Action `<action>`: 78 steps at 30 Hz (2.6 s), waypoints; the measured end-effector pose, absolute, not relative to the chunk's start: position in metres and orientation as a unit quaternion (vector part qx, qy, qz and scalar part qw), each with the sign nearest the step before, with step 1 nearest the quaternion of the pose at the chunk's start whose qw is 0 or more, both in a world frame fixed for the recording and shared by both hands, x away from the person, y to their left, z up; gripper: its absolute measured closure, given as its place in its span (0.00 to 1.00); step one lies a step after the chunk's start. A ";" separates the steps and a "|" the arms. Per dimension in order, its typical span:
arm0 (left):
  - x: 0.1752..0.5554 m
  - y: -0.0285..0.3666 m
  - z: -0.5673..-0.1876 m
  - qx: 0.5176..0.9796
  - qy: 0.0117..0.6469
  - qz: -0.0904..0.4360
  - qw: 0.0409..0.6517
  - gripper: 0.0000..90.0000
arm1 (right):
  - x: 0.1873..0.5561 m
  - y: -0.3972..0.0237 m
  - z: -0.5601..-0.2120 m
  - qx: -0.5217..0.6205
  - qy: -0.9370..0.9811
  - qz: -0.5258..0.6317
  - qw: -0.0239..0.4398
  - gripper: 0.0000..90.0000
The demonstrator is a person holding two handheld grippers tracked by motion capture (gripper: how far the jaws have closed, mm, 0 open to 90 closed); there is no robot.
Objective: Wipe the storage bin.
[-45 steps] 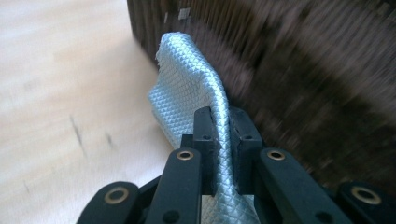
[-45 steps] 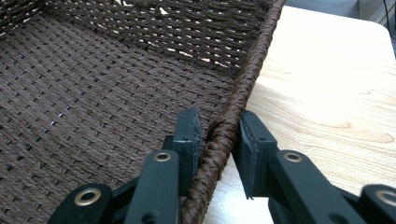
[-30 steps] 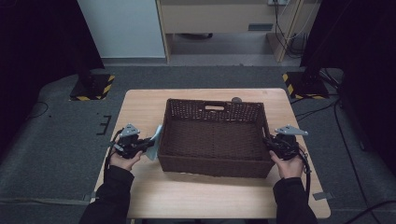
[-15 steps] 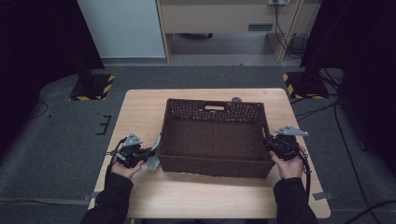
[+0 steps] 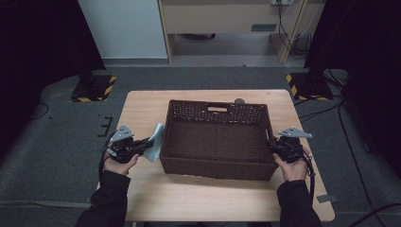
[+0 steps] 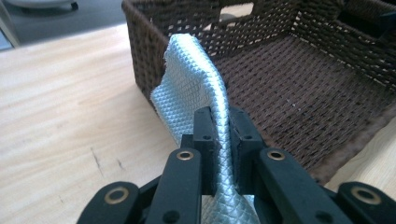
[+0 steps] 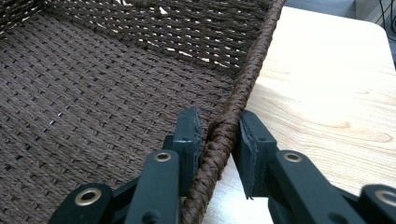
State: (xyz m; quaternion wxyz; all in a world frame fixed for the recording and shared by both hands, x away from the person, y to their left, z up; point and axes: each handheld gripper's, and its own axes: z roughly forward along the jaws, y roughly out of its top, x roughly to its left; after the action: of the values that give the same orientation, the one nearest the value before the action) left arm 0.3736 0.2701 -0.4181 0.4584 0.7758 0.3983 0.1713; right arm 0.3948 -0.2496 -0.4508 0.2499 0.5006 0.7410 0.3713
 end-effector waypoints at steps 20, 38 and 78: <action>0.366 0.271 -0.451 0.785 0.418 0.145 0.435 0.91 | 0.395 -0.250 -0.451 0.499 0.741 0.371 0.252 0.80; 0.346 0.263 -0.469 0.807 0.415 0.131 0.399 0.91 | 0.395 -0.250 -0.451 0.498 0.742 0.372 0.252 0.80; 0.311 0.259 -0.432 0.792 0.397 0.153 0.437 0.91 | 0.394 -0.250 -0.452 0.499 0.740 0.374 0.252 0.79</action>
State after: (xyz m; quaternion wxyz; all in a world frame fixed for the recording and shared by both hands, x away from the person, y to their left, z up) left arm 0.3110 0.2585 -0.4325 0.4369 0.7925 0.3970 0.1533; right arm 0.3945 -0.2499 -0.4516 0.2522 0.4988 0.7403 0.3735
